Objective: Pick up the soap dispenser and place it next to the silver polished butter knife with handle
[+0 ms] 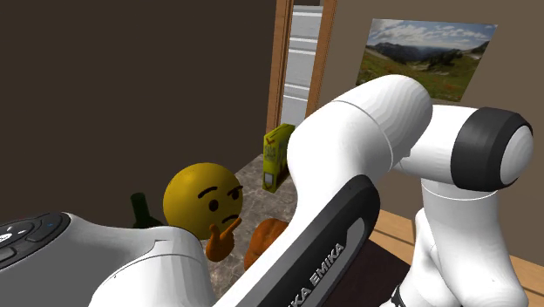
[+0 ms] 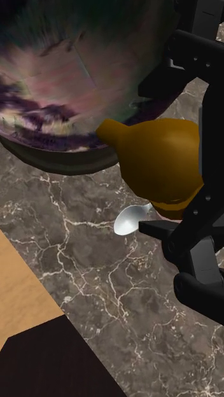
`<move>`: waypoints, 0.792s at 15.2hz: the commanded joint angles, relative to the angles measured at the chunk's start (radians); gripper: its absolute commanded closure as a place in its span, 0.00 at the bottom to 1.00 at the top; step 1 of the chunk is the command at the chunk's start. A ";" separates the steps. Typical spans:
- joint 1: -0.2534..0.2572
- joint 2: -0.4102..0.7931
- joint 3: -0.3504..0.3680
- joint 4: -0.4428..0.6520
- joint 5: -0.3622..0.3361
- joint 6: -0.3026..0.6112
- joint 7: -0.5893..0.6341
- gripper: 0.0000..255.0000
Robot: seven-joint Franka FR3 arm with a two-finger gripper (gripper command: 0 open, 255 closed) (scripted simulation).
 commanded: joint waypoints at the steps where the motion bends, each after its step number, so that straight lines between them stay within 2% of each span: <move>1: 0.000 0.000 0.000 0.000 0.000 0.000 0.000 0.00; 2: 0.000 0.000 0.000 0.000 0.000 0.000 0.000 1.00; 12: -0.001 -0.005 0.002 0.007 0.003 -0.011 0.000 1.00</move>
